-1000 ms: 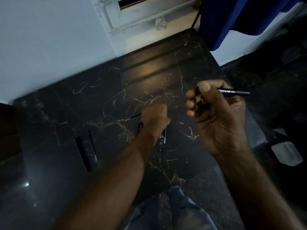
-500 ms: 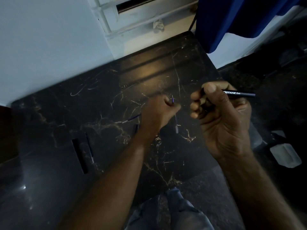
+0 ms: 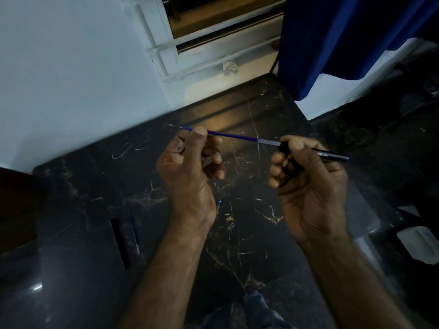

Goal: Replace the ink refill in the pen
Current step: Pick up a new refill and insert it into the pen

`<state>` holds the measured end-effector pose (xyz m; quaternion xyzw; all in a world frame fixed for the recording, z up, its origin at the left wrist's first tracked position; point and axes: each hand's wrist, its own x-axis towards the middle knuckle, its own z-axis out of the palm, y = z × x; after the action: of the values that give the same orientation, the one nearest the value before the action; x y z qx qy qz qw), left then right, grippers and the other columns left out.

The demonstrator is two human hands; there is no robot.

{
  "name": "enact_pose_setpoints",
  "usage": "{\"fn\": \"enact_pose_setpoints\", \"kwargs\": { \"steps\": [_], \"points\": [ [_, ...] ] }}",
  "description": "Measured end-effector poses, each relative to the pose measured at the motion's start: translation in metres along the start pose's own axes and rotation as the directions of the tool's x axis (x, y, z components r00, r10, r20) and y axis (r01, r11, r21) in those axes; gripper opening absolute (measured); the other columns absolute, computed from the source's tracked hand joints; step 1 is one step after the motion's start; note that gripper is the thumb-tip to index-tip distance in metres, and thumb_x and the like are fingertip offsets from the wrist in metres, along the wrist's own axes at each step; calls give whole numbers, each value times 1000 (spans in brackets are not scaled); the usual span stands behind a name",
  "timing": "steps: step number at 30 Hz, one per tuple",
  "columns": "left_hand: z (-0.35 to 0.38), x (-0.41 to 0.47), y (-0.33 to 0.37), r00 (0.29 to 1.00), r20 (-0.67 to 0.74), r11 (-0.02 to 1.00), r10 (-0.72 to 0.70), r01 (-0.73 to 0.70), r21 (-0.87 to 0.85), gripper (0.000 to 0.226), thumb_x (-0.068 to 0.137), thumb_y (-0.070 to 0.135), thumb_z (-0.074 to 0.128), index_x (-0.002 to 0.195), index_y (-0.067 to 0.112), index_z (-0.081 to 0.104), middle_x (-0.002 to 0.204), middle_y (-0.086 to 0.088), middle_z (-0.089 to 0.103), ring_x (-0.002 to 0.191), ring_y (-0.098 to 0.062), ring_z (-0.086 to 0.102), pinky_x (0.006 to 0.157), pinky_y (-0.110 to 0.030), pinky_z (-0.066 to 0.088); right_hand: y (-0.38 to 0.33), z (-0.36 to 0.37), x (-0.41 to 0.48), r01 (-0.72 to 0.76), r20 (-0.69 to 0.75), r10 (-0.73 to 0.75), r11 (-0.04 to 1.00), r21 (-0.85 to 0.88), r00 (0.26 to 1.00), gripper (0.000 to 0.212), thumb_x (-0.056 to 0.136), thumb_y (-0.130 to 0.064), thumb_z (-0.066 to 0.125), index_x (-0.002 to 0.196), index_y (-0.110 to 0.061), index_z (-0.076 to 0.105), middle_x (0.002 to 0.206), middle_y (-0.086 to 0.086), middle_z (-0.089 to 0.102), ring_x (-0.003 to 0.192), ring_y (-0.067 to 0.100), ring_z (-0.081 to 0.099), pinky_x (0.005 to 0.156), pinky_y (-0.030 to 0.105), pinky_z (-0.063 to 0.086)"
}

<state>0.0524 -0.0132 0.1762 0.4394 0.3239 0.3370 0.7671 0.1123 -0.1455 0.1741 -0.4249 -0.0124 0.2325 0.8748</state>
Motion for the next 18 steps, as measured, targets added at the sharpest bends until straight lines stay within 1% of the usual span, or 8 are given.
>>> {"fn": "enact_pose_setpoints", "kwargs": {
  "steps": [5,9,11,15,16,18],
  "points": [
    [-2,-3,-1,999,-3,998,50,-50,46,15,93,20,66,78,18,64,71,1,72,51,-7,56,40,-22,40,1,0,-1,13,15,-13,1000,11,1000,12,91,-12,64,96,-1,67,73,12,67,59,17,63,50,25,50],
    [-5,-5,0,991,39,984,128,-132,119,20,100,12,65,81,17,64,69,2,72,50,-8,57,40,-22,42,0,-3,-3,13,25,-13,1000,-4,1000,15,89,-14,66,96,-1,67,74,11,68,60,17,63,50,25,51],
    [-6,-6,-1,983,107,975,151,-166,148,18,100,10,65,83,17,66,71,1,74,51,-9,59,40,-23,43,1,-3,-5,14,36,-14,1000,-17,999,16,88,-14,67,97,0,66,75,12,68,61,17,64,50,25,51],
    [-7,-15,-6,915,360,902,182,-301,310,10,101,8,67,93,15,68,80,-6,75,61,-18,65,45,-30,48,7,1,-6,29,55,-27,999,-32,998,11,90,-12,66,95,-4,62,76,11,68,62,17,64,51,26,52],
    [-7,-18,-7,905,390,886,172,-316,341,7,100,9,68,95,13,69,82,-11,74,63,-22,66,46,-32,49,9,2,-7,32,60,-30,999,-28,998,8,91,-10,65,96,-4,61,75,10,68,62,18,64,51,27,52],
    [-7,-20,-8,912,379,885,159,-302,355,4,99,11,70,96,13,71,84,-17,73,63,-24,66,46,-32,49,10,3,-7,31,63,-30,999,-14,998,6,94,-6,62,97,-3,59,75,10,68,61,18,64,51,28,52]
  ]
}}
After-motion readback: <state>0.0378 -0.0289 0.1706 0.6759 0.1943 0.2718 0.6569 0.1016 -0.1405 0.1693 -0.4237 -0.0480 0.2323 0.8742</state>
